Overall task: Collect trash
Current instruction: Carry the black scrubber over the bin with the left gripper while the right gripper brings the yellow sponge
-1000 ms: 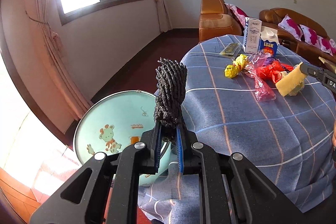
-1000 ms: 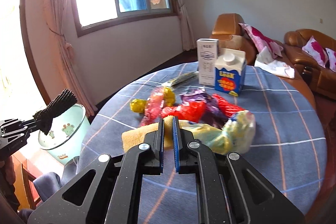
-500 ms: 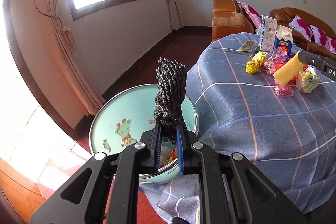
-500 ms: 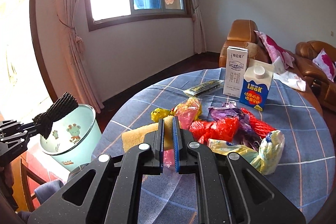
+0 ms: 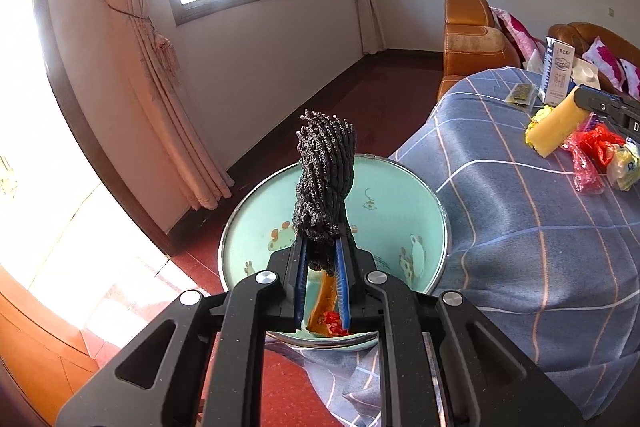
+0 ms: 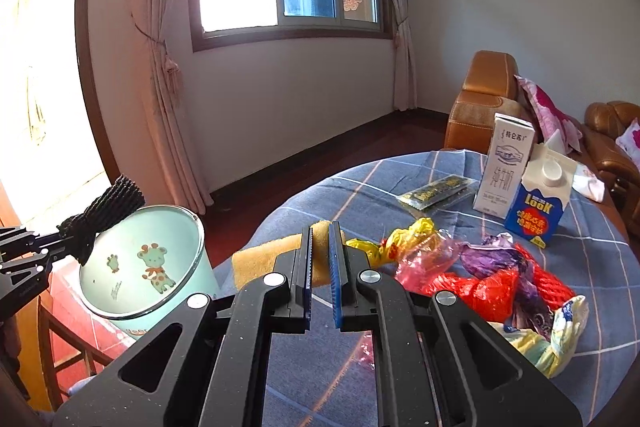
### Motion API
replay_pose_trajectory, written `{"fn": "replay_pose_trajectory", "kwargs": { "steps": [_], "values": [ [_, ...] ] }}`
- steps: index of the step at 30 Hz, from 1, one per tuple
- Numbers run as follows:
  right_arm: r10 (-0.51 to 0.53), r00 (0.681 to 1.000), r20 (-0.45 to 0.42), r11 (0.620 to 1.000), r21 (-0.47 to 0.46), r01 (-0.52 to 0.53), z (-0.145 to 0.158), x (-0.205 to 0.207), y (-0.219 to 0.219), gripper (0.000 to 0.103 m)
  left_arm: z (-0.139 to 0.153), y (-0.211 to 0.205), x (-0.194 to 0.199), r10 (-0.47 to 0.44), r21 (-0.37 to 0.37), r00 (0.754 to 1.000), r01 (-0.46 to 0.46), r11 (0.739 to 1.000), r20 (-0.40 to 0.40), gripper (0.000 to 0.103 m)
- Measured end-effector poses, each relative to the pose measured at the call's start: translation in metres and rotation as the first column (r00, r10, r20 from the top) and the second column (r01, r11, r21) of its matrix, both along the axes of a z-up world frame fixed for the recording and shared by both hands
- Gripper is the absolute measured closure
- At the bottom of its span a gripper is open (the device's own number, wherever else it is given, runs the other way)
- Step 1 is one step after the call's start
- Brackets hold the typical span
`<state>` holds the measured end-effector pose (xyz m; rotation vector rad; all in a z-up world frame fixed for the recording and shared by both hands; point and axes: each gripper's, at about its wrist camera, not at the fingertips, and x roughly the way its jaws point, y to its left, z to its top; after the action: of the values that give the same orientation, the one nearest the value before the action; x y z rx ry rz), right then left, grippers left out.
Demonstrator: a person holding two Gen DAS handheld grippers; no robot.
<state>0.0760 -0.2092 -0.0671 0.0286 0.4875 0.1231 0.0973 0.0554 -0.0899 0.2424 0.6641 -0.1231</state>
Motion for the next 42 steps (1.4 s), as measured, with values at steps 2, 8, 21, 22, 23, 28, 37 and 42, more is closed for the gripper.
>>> {"fn": "replay_pose_trajectory", "kwargs": {
  "steps": [2, 8, 21, 22, 23, 28, 37, 42],
  "values": [
    [0.013, 1.000, 0.002, 1.000, -0.007, -0.013, 0.000, 0.005, 0.006, 0.095, -0.001, 0.005, 0.002, 0.012, 0.000, 1.000, -0.012, 1.000, -0.001, 0.091],
    [0.042, 0.999, 0.002, 0.999, -0.020, -0.042, -0.001, 0.018, 0.021, 0.094, -0.003, 0.013, 0.006, 0.036, 0.011, 0.999, -0.036, 0.999, 0.000, 0.091],
    [0.117, 0.993, 0.001, 0.992, -0.050, -0.117, -0.006, 0.044, 0.058, 0.094, -0.004, 0.023, 0.011, 0.071, 0.019, 0.997, -0.071, 0.997, 0.010, 0.091],
    [0.120, 0.993, 0.001, 0.991, -0.051, -0.120, -0.006, 0.046, 0.059, 0.094, -0.005, 0.023, 0.011, 0.074, 0.020, 0.997, -0.075, 0.997, 0.011, 0.091],
    [0.124, 0.992, 0.000, 0.991, -0.052, -0.124, -0.006, 0.047, 0.062, 0.094, -0.005, 0.024, 0.012, 0.077, 0.023, 0.997, -0.077, 0.997, 0.013, 0.091],
    [0.143, 0.990, -0.004, 0.988, -0.061, -0.143, -0.008, 0.052, 0.071, 0.094, -0.006, 0.026, 0.013, 0.095, 0.026, 0.995, -0.096, 0.995, 0.026, 0.091],
    [0.177, 0.984, -0.016, 0.981, -0.078, -0.178, -0.013, 0.063, 0.088, 0.094, -0.008, 0.030, 0.015, 0.116, 0.015, 0.993, -0.116, 0.993, 0.026, 0.091],
    [0.197, 0.980, -0.021, 0.976, -0.091, -0.198, -0.016, 0.063, 0.097, 0.094, -0.009, 0.030, 0.015, 0.118, 0.014, 0.993, -0.118, 0.993, 0.022, 0.091]
  ]
}}
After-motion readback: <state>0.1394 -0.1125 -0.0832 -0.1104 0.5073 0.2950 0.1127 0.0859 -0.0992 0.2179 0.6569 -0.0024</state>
